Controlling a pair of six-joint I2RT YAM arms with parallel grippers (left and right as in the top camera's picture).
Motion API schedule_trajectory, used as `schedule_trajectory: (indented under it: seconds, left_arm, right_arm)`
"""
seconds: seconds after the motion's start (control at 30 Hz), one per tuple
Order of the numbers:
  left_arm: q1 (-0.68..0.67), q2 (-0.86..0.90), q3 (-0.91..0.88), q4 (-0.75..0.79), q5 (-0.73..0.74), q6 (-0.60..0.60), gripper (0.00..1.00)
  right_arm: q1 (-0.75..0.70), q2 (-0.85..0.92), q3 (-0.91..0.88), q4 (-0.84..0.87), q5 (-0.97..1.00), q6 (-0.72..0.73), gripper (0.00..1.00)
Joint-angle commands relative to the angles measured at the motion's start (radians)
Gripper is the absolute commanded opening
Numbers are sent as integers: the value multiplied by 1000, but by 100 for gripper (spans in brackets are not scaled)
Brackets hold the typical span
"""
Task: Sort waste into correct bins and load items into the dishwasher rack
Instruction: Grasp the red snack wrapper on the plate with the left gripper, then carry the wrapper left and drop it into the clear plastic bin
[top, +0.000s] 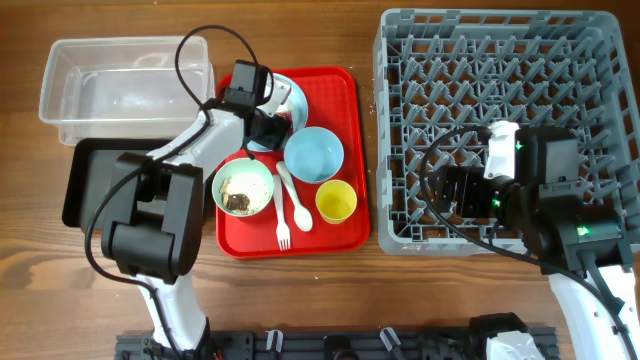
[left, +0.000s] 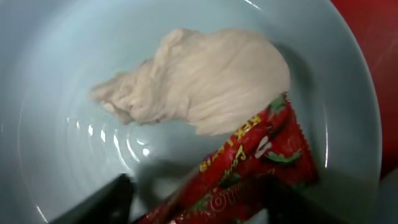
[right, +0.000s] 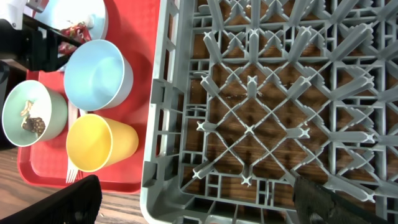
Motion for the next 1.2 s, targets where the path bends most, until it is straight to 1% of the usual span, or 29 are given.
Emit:
schedule_trajectory:
  seconds: [0.0,0.03,0.07,0.13,0.23,0.27,0.37,0.47,0.53,0.67,0.77,0.8,0.87,0.9,0.93,1.0,1.03,1.07,1.1,1.17]
  left_arm:
    - [-2,24,5,-27,-14,10,7]
    - [-2,24,5,-31,-14,10,4]
    - [-2,16,5,-40,-14,3,4]
    - [-2,-22,5,-51,-15,-51,4]
    - [-2,-121,5,-88,-14,-162,4]
    - [-2,-157,5,-104,-14,-180,4]
    - [7,-290,5,-106,-18,-183,4]
    - [74,-388,5,-45,-53,-291,4]
    - [145,-402,5,8,-53,-354,4]
    - [322,-367,5,120,-53,-365,4]
    - [410,-314,5,164,-52,-366,11]
    - [423,-303,5,170,-52,-366,18]
    - [439,-276,5,184,-52,-365,26]
    - [443,-267,5,184,-52,-366,41]
    - [443,-265,5,183,-49,-366,47]
    - [419,-278,5,184,13,-365,50]
    - [396,-292,5,180,61,-365,50]
    - [364,-308,7,162,102,-364,55]
    - [330,-320,20,124,106,-364,56]
    - [237,-325,135,-48,105,-354,57]
  right_arm:
    - [-3,0,12,-2,12,8,100]
    - [-3,0,12,-2,13,8,100]
    - [-3,0,12,-1,13,8,100]
    - [-3,0,12,-2,13,8,100]
    - [-3,0,12,-4,13,7,100]
    - [-3,0,12,-5,13,7,99]
    - [-3,0,12,-4,13,7,100]
    - [-3,0,12,-3,13,7,100]
    - [-3,0,12,-2,13,7,100]
    - [-3,0,12,-1,13,7,100]
    - [-3,0,12,-5,13,7,100]
    - [-3,0,12,-5,12,7,100]
    - [-3,0,12,-5,12,8,100]
    - [-3,0,12,-5,12,8,100]
    - [-3,0,12,-7,12,8,100]
    - [-3,0,12,-8,13,7,100]
    - [-3,0,12,-8,13,7,100]
    - [-3,0,12,-8,13,7,100]
    - [-3,0,12,-8,13,8,100]
    - [-3,0,12,-7,13,7,100]
